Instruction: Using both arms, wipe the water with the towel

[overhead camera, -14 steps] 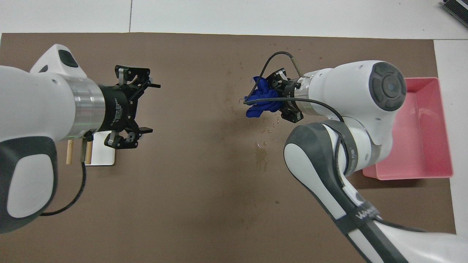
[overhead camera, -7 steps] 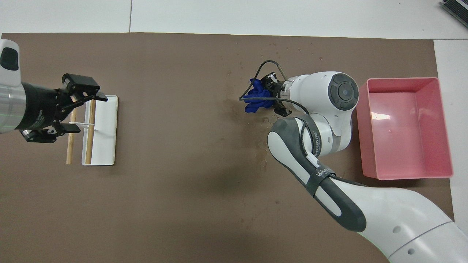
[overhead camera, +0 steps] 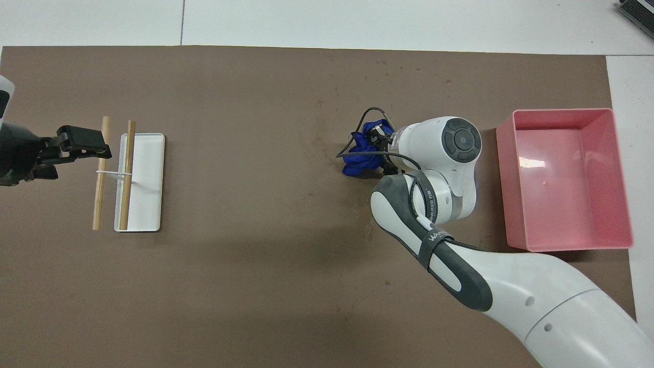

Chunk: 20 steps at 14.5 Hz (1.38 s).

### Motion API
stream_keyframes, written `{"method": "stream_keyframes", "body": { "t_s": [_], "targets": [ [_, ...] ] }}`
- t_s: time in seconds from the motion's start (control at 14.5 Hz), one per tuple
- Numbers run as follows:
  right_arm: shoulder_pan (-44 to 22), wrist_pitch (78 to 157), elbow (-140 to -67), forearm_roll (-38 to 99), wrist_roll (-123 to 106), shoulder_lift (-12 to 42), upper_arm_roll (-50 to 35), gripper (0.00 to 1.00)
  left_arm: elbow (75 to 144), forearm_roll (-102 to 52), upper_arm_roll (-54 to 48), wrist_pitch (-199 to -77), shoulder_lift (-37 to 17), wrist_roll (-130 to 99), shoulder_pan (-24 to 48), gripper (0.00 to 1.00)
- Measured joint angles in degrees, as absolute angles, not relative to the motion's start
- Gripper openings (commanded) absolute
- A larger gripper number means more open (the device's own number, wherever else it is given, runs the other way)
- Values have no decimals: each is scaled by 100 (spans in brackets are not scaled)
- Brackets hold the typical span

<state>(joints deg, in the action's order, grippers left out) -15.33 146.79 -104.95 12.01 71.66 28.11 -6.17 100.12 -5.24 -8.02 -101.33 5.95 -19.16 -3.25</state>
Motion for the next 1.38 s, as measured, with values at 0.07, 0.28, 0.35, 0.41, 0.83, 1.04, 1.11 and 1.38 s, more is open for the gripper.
{"method": "stream_keyframes", "body": {
  "t_s": [0.07,0.28,0.35,0.41,0.83,1.04,1.11,1.38],
  "targets": [
    [-1563,14690,-10576,1201,7166,2767,-621,0,9966,-492,-803,-10126,532,-1891,-330,100],
    [-1682,14689,-10894,1201,7210,2553,-626,0,9569,-314,-806,-10006,162,-1872,-330,100],
    [-1722,14689,-11032,1201,7289,2458,-630,0,9449,-177,-807,-9960,30,-1863,-330,100],
    [-1755,14680,-11185,1201,7357,2350,-633,0,9356,-82,-815,-9927,-81,-1834,-329,100],
    [-2229,13210,-11945,1201,7634,1547,-647,0,9290,-19,-738,-9741,-183,-627,-330,100],
    [-2525,12343,-12136,1201,7733,1286,-651,0,9291,-19,-754,-9503,-143,-551,-294,100],
    [-2676,12251,-12214,1201,7733,1229,-653,0,9291,-19,-753,-9468,-120,-546,-261,100],
    [-3072,11654,-12342,1008,7479,1055,-661,0,9291,-16,-512,-9459,-80,-530,34,100]
  ]
}}
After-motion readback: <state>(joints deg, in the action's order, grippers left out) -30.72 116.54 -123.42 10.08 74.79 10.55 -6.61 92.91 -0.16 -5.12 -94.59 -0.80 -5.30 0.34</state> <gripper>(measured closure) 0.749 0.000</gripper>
